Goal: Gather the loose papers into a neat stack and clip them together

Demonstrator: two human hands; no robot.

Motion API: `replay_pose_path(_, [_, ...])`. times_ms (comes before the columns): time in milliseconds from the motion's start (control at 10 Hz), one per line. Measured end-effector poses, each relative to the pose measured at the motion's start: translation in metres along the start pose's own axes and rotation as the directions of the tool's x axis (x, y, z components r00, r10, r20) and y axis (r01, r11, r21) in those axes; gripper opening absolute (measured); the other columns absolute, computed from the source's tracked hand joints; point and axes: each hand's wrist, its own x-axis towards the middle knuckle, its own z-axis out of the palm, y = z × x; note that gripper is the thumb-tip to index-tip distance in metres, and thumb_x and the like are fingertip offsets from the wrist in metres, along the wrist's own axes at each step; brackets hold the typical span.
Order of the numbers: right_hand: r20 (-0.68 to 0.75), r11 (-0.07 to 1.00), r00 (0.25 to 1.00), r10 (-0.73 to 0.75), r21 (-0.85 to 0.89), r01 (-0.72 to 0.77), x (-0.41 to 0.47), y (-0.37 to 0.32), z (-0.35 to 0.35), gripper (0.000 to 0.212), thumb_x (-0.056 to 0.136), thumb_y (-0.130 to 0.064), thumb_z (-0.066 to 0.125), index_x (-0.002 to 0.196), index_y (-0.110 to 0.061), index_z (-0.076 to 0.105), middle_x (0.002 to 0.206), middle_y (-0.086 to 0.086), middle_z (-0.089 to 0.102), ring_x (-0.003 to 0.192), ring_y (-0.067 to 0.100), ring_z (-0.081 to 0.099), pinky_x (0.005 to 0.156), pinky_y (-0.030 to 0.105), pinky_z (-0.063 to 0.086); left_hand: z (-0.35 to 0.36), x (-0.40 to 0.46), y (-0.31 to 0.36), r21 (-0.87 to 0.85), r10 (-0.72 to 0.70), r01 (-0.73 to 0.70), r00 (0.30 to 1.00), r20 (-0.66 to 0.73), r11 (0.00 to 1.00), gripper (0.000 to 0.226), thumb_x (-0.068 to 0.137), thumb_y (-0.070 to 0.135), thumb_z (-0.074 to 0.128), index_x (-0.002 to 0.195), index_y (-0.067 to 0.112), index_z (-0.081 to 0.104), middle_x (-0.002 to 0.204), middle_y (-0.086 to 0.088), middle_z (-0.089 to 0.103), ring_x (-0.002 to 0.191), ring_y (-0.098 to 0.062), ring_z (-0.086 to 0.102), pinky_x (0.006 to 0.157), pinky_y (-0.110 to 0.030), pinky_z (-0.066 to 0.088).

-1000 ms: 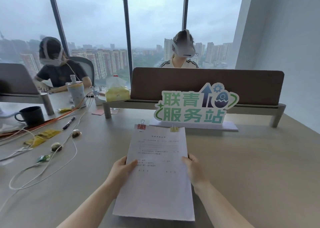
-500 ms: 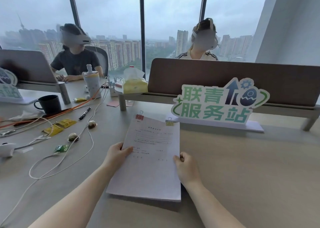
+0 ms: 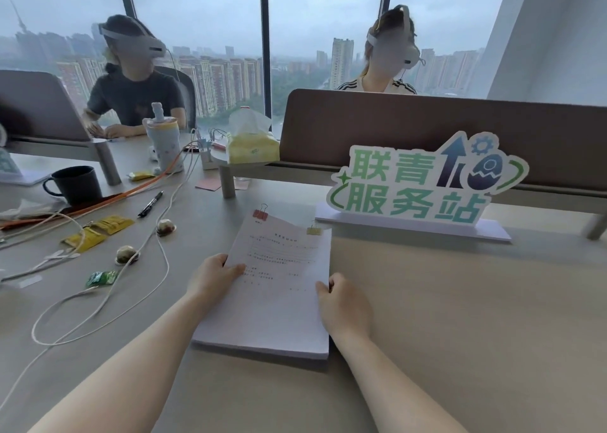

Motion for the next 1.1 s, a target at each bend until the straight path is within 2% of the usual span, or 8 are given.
replay_pose_path(100, [-0.024,0.999,1.0,0.003,-0.04,-0.004,-0.001,-0.002,0.002,0.029,0.092,-0.039,0.046,0.072,-0.018,0.047,0.067,-0.005,0.055,0.061,0.019,0.051,0.048,0.029,0.028,0.002,0.0,0.004,0.102,-0.001,0.004,1.0,-0.03,0.995,0.02,0.088,0.035,0.06,0.072,0.024,0.057,0.078,0.001,0.066,0.078,-0.025,0.065,0.062,-0.029,0.042])
replay_pose_path(300, [-0.059,0.994,0.998,-0.024,-0.111,0.017,-0.004,-0.005,0.003,0.023,0.092,-0.035,0.045,0.078,-0.017,0.047,0.072,-0.003,0.056,0.065,0.022,0.052,0.054,0.03,0.034,0.003,0.004,0.003,0.249,0.021,-0.005,0.998,-0.062,0.969,0.019,0.086,0.04,0.063,0.088,0.022,0.063,0.091,-0.003,0.065,0.084,-0.025,0.06,0.063,-0.03,0.038])
replay_pose_path(400, [-0.078,0.989,0.996,-0.044,-0.145,0.032,-0.006,-0.006,0.003,0.022,0.093,-0.035,0.045,0.083,-0.017,0.048,0.079,0.0,0.059,0.069,0.024,0.052,0.06,0.031,0.037,0.0,0.005,-0.001,0.196,0.012,0.007,0.995,-0.096,0.981,0.032,0.082,0.038,0.07,0.107,0.018,0.07,0.104,-0.006,0.069,0.097,-0.027,0.063,0.074,-0.03,0.044])
replay_pose_path(600, [-0.101,0.984,0.994,-0.04,-0.176,0.021,-0.01,-0.01,0.001,0.026,0.093,-0.038,0.047,0.095,-0.013,0.053,0.091,0.004,0.066,0.071,0.028,0.05,0.061,0.031,0.033,-0.003,0.002,-0.002,0.146,0.007,0.008,0.995,-0.098,0.989,0.025,0.082,0.028,0.07,0.102,0.014,0.074,0.089,-0.003,0.067,0.084,-0.022,0.059,0.071,-0.026,0.04])
replay_pose_path(700, [-0.111,0.988,0.992,-0.057,-0.15,0.039,-0.012,-0.008,0.0,0.023,0.095,-0.037,0.047,0.088,-0.015,0.045,0.083,0.002,0.062,0.068,0.025,0.049,0.059,0.031,0.032,-0.004,0.001,-0.003,0.121,0.005,0.007,0.995,-0.102,0.993,0.024,0.083,0.025,0.069,0.104,0.015,0.074,0.089,-0.003,0.07,0.084,-0.021,0.06,0.072,-0.025,0.041])
replay_pose_path(900, [-0.196,0.999,0.98,0.019,0.052,-0.009,-0.015,0.004,-0.005,0.018,0.091,-0.024,0.047,0.075,-0.016,0.049,0.062,-0.005,0.055,0.061,0.022,0.049,0.051,0.032,0.031,-0.007,0.002,-0.015,-0.122,-0.056,0.043,0.993,-0.104,0.992,0.023,0.088,0.022,0.065,0.106,0.011,0.073,0.104,-0.007,0.073,0.092,-0.023,0.065,0.087,-0.034,0.051])
replay_pose_path(1000, [-0.214,0.991,0.976,0.049,0.136,-0.019,-0.019,0.01,-0.011,0.02,0.09,-0.023,0.049,0.073,-0.014,0.051,0.061,-0.004,0.056,0.059,0.019,0.051,0.049,0.032,0.031,-0.014,-0.001,-0.018,-0.332,-0.136,0.097,0.986,-0.097,0.938,0.022,0.092,0.018,0.062,0.108,0.008,0.071,0.084,-0.008,0.069,0.072,-0.019,0.061,0.072,-0.029,0.051])
replay_pose_path(1100, [-0.211,0.975,0.973,0.094,0.217,-0.047,-0.024,0.018,-0.016,0.023,0.09,-0.023,0.051,0.069,-0.016,0.05,0.062,-0.004,0.057,0.061,0.014,0.052,0.051,0.031,0.034,-0.018,-0.009,-0.021,-0.512,-0.198,0.136,0.978,-0.07,0.848,0.018,0.094,0.01,0.058,0.106,-0.001,0.066,0.07,-0.007,0.056,0.06,-0.016,0.047,0.06,-0.023,0.04])
